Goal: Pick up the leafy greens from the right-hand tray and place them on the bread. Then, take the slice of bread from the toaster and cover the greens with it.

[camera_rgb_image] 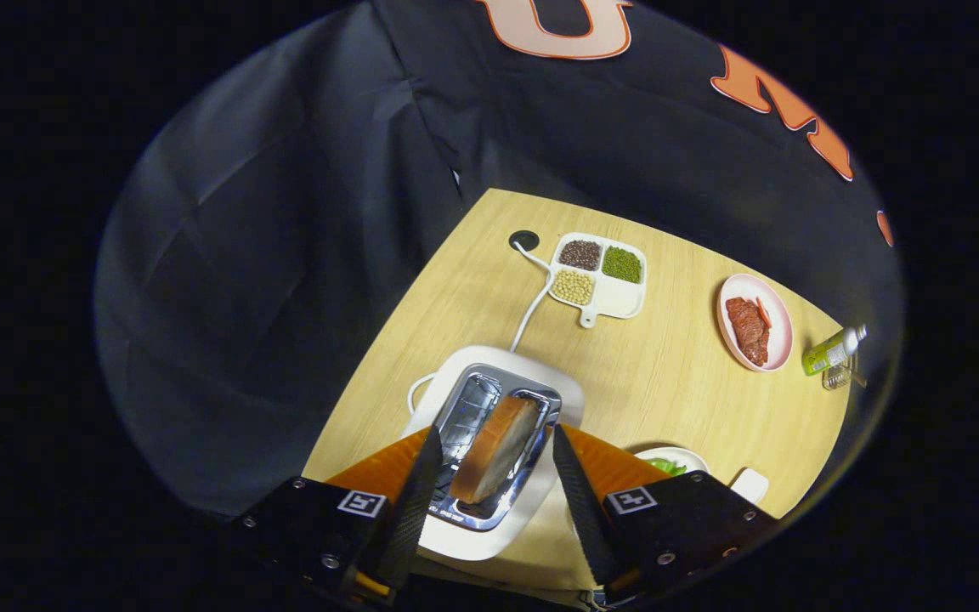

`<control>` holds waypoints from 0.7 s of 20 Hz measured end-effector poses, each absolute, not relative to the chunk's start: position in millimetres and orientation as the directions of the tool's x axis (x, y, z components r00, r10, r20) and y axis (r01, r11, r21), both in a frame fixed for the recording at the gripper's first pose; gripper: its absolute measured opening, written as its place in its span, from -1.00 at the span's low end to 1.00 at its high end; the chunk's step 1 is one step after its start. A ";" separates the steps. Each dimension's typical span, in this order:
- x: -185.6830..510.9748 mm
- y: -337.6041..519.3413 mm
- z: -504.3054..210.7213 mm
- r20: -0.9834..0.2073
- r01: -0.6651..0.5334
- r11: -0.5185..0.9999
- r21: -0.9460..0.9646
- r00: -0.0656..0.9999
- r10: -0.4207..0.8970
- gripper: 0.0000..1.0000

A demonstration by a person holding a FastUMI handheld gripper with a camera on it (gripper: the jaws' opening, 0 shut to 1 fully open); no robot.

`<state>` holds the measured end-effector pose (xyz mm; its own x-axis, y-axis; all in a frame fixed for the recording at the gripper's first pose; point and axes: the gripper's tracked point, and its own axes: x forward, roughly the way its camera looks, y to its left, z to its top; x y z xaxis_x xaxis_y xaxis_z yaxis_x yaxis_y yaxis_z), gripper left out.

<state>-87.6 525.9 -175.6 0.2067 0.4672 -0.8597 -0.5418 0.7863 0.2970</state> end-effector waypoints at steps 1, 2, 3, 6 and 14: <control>-88.5 524.3 -181.6 -0.870 -0.542 0.791 0.285 0.200 0.450 0.50; -90.3 522.2 -186.6 -0.878 -0.544 0.792 0.277 0.192 0.439 0.43; -90.0 517.9 -191.2 -0.887 -0.542 0.799 0.261 0.192 0.420 0.36; -93.3 513.4 -201.2 -0.904 -0.522 0.814 0.253 0.173 0.391 0.03; -105.9 519.7 -199.5 -0.883 -0.485 0.790 0.374 0.075 0.464 -0.72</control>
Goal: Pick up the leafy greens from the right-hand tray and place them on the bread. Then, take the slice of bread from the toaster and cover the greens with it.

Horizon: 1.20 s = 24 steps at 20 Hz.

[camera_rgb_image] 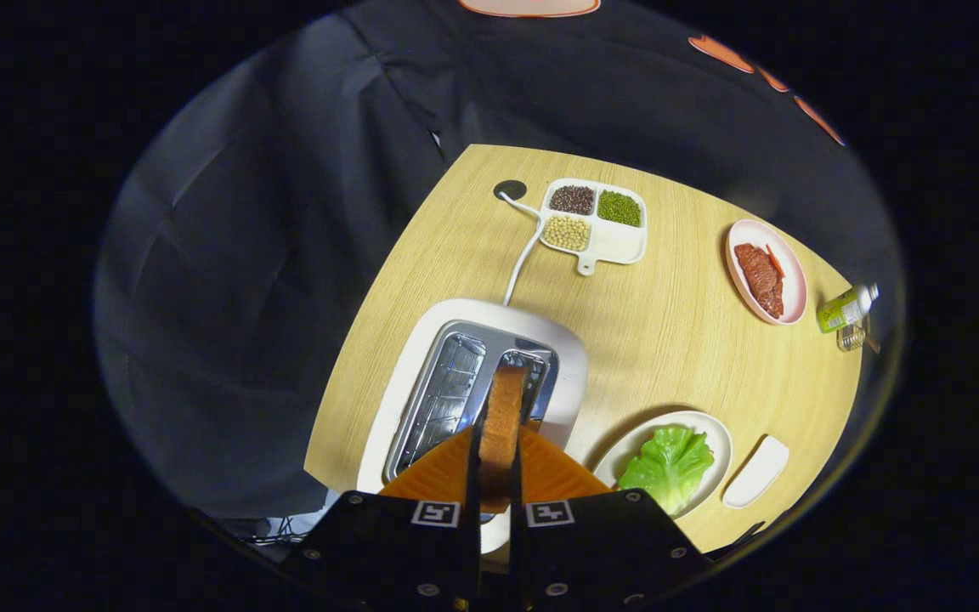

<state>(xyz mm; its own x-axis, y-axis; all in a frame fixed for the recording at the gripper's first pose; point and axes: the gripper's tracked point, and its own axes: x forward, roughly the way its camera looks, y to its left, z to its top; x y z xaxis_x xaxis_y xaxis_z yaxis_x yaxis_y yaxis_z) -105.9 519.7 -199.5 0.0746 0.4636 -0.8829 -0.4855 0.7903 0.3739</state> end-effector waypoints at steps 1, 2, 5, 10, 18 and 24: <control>-105.3 519.3 -193.6 -0.870 -0.485 0.780 0.396 0.074 0.487 -0.74; -105.5 518.6 -188.0 -0.858 -0.480 0.774 0.414 0.077 0.507 -0.75; -97.0 507.0 -170.2 -0.822 -0.462 0.761 0.457 0.108 0.559 -0.75; -92.8 477.5 -136.8 -0.724 -0.432 0.697 0.572 0.135 0.677 -0.76; -88.4 387.8 -140.9 -0.655 -0.374 0.680 0.631 0.213 0.725 -0.76; -97.7 354.5 -176.0 -0.634 -0.331 0.663 0.672 0.206 0.745 -0.75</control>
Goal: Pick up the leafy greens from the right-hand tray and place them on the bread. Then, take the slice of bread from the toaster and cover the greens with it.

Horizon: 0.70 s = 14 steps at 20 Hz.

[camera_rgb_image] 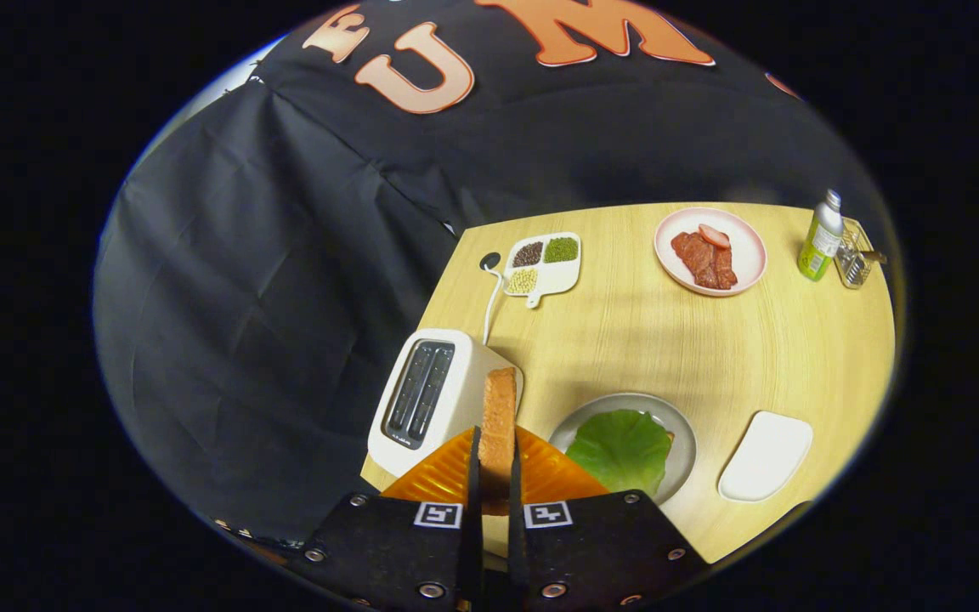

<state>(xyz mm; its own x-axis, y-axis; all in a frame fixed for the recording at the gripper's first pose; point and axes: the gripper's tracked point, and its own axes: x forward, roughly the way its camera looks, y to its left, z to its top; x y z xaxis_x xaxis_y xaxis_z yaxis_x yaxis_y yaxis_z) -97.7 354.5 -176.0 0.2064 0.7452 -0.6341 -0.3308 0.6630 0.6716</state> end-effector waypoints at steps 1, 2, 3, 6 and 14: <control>-98.3 349.8 -184.5 -0.630 -0.320 0.660 0.679 0.207 0.749 -0.76; -98.4 345.9 -193.1 -0.627 -0.314 0.659 0.684 0.210 0.750 -0.76; -97.7 341.6 -203.9 -0.628 -0.305 0.662 0.684 0.213 0.748 -0.76; -105.1 336.4 -235.0 -0.616 -0.264 0.643 0.719 0.187 0.765 -0.76; -120.7 324.4 -314.8 -0.662 -0.200 0.678 0.707 0.151 0.735 -0.76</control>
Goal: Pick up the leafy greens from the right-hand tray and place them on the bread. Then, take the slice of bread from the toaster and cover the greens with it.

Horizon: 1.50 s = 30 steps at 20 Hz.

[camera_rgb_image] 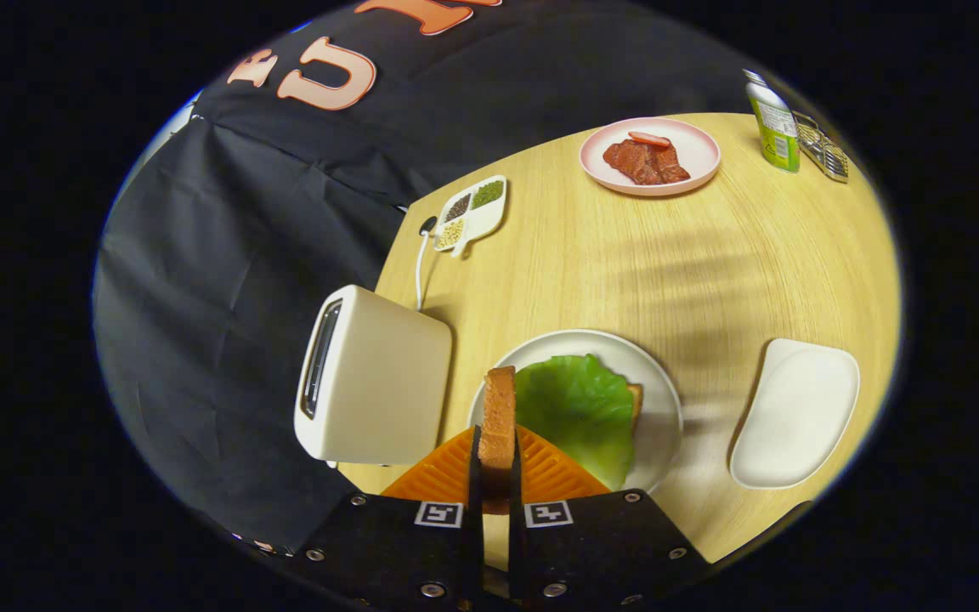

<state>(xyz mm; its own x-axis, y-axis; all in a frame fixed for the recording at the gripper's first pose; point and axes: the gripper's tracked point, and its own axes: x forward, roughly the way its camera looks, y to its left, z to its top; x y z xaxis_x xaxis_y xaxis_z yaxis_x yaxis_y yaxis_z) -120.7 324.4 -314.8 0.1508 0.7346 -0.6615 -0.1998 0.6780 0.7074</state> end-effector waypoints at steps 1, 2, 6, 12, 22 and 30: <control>-120.1 322.9 -323.8 -0.672 -0.201 0.688 0.697 0.150 0.725 -0.75; -120.4 318.6 -332.8 -0.689 -0.202 0.704 0.681 0.150 0.709 -0.75; -112.3 302.1 -351.1 -0.731 -0.250 0.751 0.611 0.188 0.657 -0.52; -92.4 284.1 -334.8 -0.712 -0.313 0.786 0.534 0.335 0.617 0.43; -24.1 221.6 -162.0 -0.391 -0.416 0.835 0.359 0.746 0.540 0.91; 9.0 134.7 -7.9 -0.040 -0.329 0.931 0.161 0.940 0.339 0.94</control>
<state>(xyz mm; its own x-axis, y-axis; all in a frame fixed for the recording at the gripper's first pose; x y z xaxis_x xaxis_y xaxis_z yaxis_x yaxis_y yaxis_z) 9.0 134.7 -7.9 0.9399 0.3392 -0.0401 -0.3290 0.9306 0.1608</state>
